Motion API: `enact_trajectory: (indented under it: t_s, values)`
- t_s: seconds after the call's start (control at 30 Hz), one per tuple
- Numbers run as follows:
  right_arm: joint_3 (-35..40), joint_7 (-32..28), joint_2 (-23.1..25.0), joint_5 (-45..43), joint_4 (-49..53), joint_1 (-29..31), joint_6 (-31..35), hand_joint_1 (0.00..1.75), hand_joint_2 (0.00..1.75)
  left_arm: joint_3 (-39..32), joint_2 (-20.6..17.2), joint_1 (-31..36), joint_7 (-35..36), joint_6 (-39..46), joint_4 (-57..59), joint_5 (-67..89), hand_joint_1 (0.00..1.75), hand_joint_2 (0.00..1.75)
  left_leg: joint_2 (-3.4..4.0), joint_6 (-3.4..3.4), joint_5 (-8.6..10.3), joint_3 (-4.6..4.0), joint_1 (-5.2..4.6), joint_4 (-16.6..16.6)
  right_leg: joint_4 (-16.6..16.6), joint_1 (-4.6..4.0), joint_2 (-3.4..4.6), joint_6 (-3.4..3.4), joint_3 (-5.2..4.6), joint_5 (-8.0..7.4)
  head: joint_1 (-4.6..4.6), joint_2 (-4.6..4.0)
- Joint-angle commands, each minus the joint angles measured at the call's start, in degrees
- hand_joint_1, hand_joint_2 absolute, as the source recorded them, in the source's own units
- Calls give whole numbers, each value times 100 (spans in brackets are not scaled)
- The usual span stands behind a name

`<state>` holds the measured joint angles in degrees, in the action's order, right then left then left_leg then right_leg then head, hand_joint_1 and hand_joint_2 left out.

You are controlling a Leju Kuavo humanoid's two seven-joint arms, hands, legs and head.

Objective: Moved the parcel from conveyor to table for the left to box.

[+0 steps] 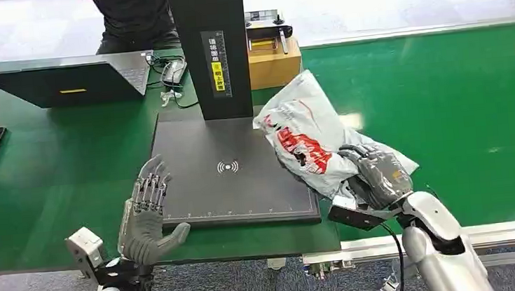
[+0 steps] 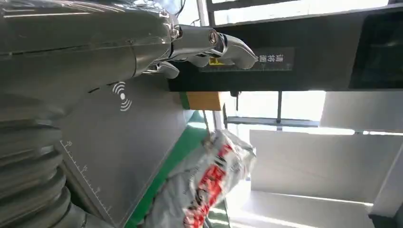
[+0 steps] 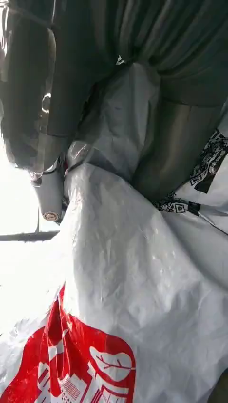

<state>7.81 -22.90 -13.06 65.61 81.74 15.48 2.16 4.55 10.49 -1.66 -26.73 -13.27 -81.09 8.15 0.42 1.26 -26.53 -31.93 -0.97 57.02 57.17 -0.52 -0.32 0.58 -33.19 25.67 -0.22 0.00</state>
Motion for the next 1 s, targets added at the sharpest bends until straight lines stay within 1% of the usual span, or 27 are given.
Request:
enact_trajectory:
  t_s: [0.03,0.07,0.1,0.13,0.17,0.2,0.23,0.3,0.33,0.37,0.43,0.5,0.53,0.6,0.63,0.7,0.73,0.77,0.8,0.83,0.9,0.97,1.0]
  values:
    - [2248,-293,-802,52,-1713,2037,356,175,175,148,-210,323,-62,36,571,-13,0,175,30,-18,6,9,-1,-7,-4,5,37,-11,-3,-15,0,0]
    - [2452,-333,-816,102,-1807,2261,410,175,175,169,-222,328,-75,39,575,-22,0,175,18,-20,11,12,0,-10,-8,4,25,-11,2,-14,0,0]
    - [2867,-454,-825,104,-2010,2663,638,175,175,215,-261,369,-114,32,609,-58,0,175,25,-21,13,12,-3,-11,-6,7,33,-13,-3,-16,0,0]
    - [3099,-410,-792,63,-2125,2894,718,175,175,233,-275,396,-121,39,635,-79,0,175,13,-15,11,12,-1,-9,-6,5,19,-11,2,-11,2,0]
    - [3252,-364,-757,45,-2210,3041,748,175,175,241,-280,423,-127,43,663,-94,0,175,41,-9,4,2,-8,3,11,10,45,-8,-18,-11,2,0]
    - [3495,-381,-672,-57,-2421,3262,850,175,175,267,-298,462,-138,49,725,-123,0,175,48,-14,4,4,-7,1,9,10,54,-9,-20,-13,-4,0]
    - [3622,-383,-583,-85,-2534,3382,883,175,175,283,-313,487,-150,40,765,-151,0,175,57,-20,4,3,-7,0,11,11,65,-10,-20,-19,7,0]
    - [3828,-378,-446,-132,-2821,3575,1049,175,175,304,-333,542,-179,21,835,-197,0,175,34,-15,7,6,-3,-5,2,6,40,-6,-10,-15,0,0]
    - [3864,-400,-385,-220,-2918,3624,1114,175,175,307,-332,567,-184,13,853,-214,0,175,46,-24,10,13,-3,-12,0,7,55,-8,-10,-19,0,0]
    - [3912,-481,-257,-397,-3053,3650,1232,175,175,315,-324,620,-179,-1,888,-231,0,175,26,-13,9,11,-2,-6,2,3,29,-4,-5,-11,0,0]
    - [4020,-514,-160,-577,-3136,3637,1375,175,175,342,-327,664,-153,-28,925,-248,0,175,18,-27,16,15,2,-15,-8,2,26,-9,0,-17,0,0]
    - [4073,-509,-68,-617,-3156,3576,1426,175,175,353,-317,688,-149,-30,946,-251,0,175,24,-23,13,18,3,-17,-10,0,30,-7,3,-17,-2,0]
    - [4120,-633,51,-775,-3231,3535,1416,175,175,390,-327,720,-141,-58,999,-249,0,175,13,-17,12,10,3,-11,-6,-2,18,-5,1,-12,0,0]
    - [4329,-608,291,-784,-3487,3521,1496,175,175,449,-339,756,-149,-42,1071,-244,0,175,9,-16,12,9,1,-9,-3,-1,13,-5,-1,-9,2,0]
    - [4377,-579,387,-808,-3576,3505,1489,175,175,463,-345,760,-173,-40,1070,-256,0,175,23,-24,13,21,3,-20,-12,-1,29,-6,7,-15,0,0]
    - [4396,-568,461,-828,-3616,3479,1442,175,175,454,-345,761,-217,-42,1053,-278,0,175,23,-24,13,19,5,-19,-11,-3,29,-6,6,-15,0,0]
    - [4535,-556,640,-870,-3891,3521,1222,175,175,486,-390,753,-241,-57,1007,-332,0,175,14,-19,12,12,3,-12,-5,-2,18,-4,3,-11,2,0]
    - [4542,-549,721,-938,-4004,3525,1182,175,175,494,-409,749,-241,-50,1008,-334,0,175,9,-24,15,15,4,-17,-9,-2,15,-6,6,-12,-2,0]
    - [4509,-607,780,-1039,-4113,3488,1213,175,175,505,-418,744,-241,-40,1021,-333,0,175,15,-16,11,8,2,-9,-1,-2,19,-2,-3,-10,2,0]
    - [4501,-644,812,-1073,-4168,3446,1277,175,175,512,-423,739,-241,-33,1029,-332,0,175,18,-23,13,10,4,-12,-5,-3,24,-5,-2,-13,-2,0]
    - [4498,-662,873,-1087,-4312,3343,1415,175,175,531,-422,718,-237,-24,1036,-330,0,175,6,-15,11,11,5,-10,-5,-4,10,-2,4,-8,0,0]
    - [4518,-636,902,-1073,-4388,3334,1420,175,175,535,-419,705,-237,-19,1028,-330,0,175,2,-26,16,15,7,-18,-12,-5,9,-7,9,-12,0,0]
    - [4513,-609,948,-1094,-4476,3356,1379,175,175,535,-409,662,-231,-21,976,-336,0,175,1,-13,11,5,3,-8,-2,-3,4,-2,-2,-6,0,0]
